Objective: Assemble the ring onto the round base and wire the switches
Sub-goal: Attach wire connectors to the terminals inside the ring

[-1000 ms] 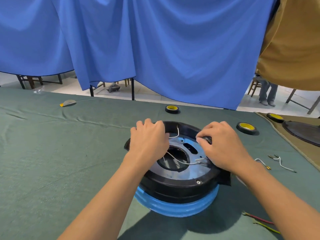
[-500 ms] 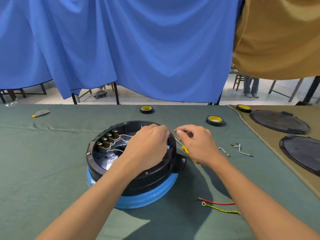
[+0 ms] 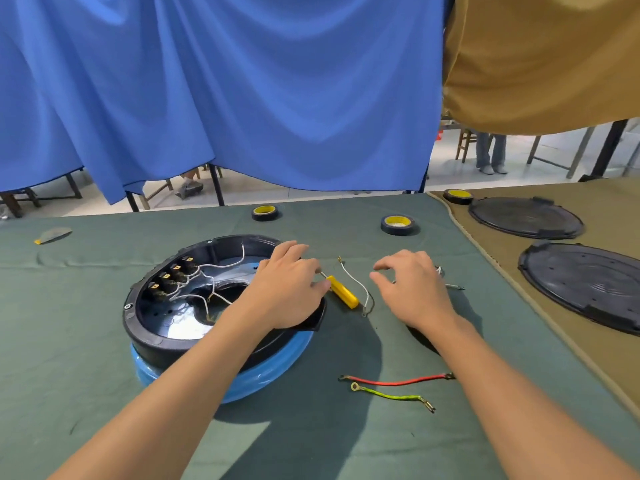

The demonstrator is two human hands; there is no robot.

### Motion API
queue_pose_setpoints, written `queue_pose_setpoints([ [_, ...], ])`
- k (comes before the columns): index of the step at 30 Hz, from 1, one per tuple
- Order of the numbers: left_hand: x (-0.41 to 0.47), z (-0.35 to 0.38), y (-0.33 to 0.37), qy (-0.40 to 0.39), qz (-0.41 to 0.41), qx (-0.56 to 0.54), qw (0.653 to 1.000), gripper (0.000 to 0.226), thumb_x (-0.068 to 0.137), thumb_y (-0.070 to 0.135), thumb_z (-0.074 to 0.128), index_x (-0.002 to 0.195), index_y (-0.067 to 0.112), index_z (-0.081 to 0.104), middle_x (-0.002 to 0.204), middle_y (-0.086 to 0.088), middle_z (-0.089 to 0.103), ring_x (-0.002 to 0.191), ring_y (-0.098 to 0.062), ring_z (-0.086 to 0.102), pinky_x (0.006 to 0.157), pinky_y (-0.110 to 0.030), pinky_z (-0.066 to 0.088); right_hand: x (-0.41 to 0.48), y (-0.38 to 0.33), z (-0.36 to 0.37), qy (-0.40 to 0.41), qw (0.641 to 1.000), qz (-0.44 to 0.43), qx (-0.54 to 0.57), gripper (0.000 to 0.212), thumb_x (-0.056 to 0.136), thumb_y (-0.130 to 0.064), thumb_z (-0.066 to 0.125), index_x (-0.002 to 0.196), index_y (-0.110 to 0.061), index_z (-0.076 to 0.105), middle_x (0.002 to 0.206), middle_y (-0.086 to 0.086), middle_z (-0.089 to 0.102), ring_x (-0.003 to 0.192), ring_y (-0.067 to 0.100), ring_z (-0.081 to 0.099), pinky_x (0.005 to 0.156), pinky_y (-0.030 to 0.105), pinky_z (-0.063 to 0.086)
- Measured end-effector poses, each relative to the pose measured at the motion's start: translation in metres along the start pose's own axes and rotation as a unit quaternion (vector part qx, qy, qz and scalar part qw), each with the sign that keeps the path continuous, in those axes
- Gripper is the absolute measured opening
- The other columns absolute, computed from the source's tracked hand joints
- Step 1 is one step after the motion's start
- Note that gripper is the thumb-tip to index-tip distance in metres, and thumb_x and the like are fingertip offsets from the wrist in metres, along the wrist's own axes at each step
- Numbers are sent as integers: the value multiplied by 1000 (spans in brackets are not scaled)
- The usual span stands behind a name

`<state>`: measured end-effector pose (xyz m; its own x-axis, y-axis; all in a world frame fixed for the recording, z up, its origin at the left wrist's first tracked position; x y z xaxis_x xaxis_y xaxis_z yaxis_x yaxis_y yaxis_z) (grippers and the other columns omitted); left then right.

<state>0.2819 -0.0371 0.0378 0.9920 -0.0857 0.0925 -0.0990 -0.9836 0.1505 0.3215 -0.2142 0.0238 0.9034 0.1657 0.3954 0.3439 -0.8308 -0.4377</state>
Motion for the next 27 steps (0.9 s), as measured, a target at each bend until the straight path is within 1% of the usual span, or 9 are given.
queue_pose_setpoints([
  [3,0,-3,2,6,1,-11,1000,41,101,42,44,136,23,54,158,-2,26,149,-20,5,118,-48,16,-7,-14,9,-32,997,-33,-56,28,94,-40,53,103,-23,73,112,-1,64,111,24,46,90,36,39],
  [5,-1,-5,3,12,1,-15,1000,39,101,41,46,133,23,57,157,-2,29,148,-21,8,119,-49,16,-11,-24,17,-45,992,-37,-108,29,94,-39,50,101,-20,71,112,-1,62,111,23,44,89,37,38],
  [9,-2,-7,4,17,7,-27,999,35,101,38,46,130,24,60,154,-2,34,148,-22,11,119,-49,18,-16,-29,15,-1,992,35,-117,18,90,-30,56,93,-16,68,106,2,62,107,26,45,83,35,34],
  [14,-4,-9,4,22,13,-43,999,33,102,35,45,127,22,62,152,-3,38,147,-22,14,118,-47,20,-19,-29,14,-3,987,80,-143,18,87,-28,58,97,-16,66,112,6,56,109,30,40,86,36,32],
  [19,-5,-12,6,18,18,-51,998,33,104,28,41,129,18,60,147,-1,44,146,-22,19,117,-47,22,-21,-33,19,-22,983,73,-169,24,84,-20,58,106,-11,64,117,10,48,111,31,34,88,35,31],
  [21,-7,-17,7,39,11,-76,996,35,104,29,40,133,15,55,143,-1,48,143,-22,26,115,-44,26,-22,-37,17,-1,983,60,-176,29,87,-18,56,114,-8,59,119,11,47,112,30,33,88,33,31],
  [23,-11,-25,6,78,4,-134,988,41,104,31,41,141,14,45,141,-2,51,137,-22,38,112,-38,32,-22,-44,13,39,984,31,-171,28,94,-15,50,120,-7,54,121,9,47,114,28,34,88,32,32],
  [25,-15,-31,6,115,10,-210,971,48,103,30,44,147,15,35,137,1,56,128,-18,48,104,-29,37,-22,-51,11,64,986,-9,-156,25,96,-11,43,120,-10,51,120,6,47,115,26,34,88,30,34],
  [27,-18,-36,3,148,7,-263,953,56,102,28,47,152,17,24,126,8,61,117,-12,54,94,-21,37,-23,-59,11,80,986,-48,-140,21,95,-8,43,113,-11,51,115,6,50,112,26,38,88,30,35],
])
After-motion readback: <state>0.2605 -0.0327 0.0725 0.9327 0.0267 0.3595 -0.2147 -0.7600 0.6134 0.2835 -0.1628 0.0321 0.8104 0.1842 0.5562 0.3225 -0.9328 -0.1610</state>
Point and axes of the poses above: each hand's wrist, its own x-axis towards the middle knuckle, its own z-axis out of the palm, y = z × x, the point moved 7 cm from there along x, towards the middle knuckle
